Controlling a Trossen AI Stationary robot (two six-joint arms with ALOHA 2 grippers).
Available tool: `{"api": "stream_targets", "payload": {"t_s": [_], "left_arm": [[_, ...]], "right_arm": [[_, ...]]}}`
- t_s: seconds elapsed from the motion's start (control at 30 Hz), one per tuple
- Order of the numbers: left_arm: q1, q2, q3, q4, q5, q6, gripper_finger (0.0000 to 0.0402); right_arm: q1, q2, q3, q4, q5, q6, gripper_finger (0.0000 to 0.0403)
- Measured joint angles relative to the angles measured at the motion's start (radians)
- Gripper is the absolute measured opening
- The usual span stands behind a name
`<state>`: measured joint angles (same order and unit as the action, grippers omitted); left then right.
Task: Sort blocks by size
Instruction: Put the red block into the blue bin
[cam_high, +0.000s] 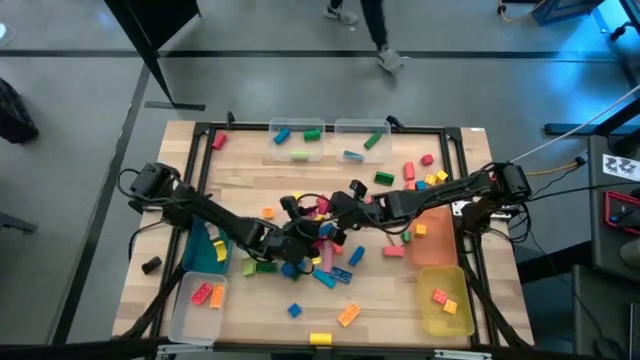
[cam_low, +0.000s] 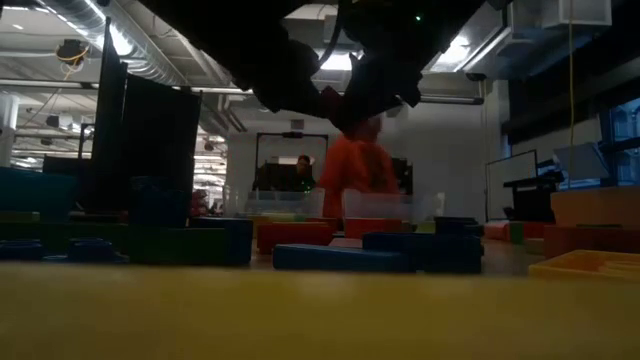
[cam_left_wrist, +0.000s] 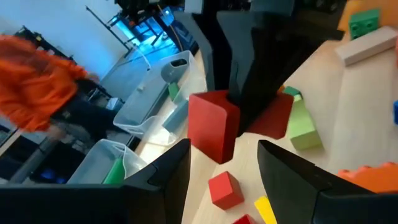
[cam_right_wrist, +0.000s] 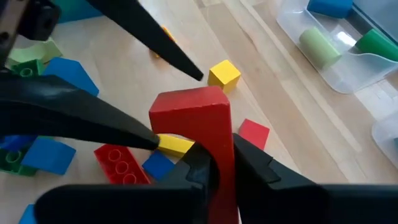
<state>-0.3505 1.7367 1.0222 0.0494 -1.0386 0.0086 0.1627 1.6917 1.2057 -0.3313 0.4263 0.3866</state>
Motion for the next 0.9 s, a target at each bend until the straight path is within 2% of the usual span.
{"api": "stream_targets", "payload": {"t_s": [0.1,0.37,0.47,0.63,0.9], "left_arm": [[0.015,0.000,0.000,0.000,0.001,-0.006,0.0170],[0.039,0.000,0.000,0.026,0.034,0.000,0.0170],[0.047,0.000,0.000,0.026,0.034,0.000,0.0167],[0.050,0.000,0.000,0.023,0.035,0.000,0.0124],[0.044,0.000,0.000,0.019,0.021,-0.002,0.0046]], "right_arm": [[0.000,0.000,0.000,0.000,0.000,0.000,0.0037],[0.000,0.000,0.000,0.026,0.000,0.000,0.0051],[0.000,0.000,0.000,0.029,0.000,0.000,0.0044],[0.000,0.001,0.000,0.025,0.000,-0.001,0.0037],[0.000,0.001,0.000,0.026,0.001,0.010,0.0053]]}}
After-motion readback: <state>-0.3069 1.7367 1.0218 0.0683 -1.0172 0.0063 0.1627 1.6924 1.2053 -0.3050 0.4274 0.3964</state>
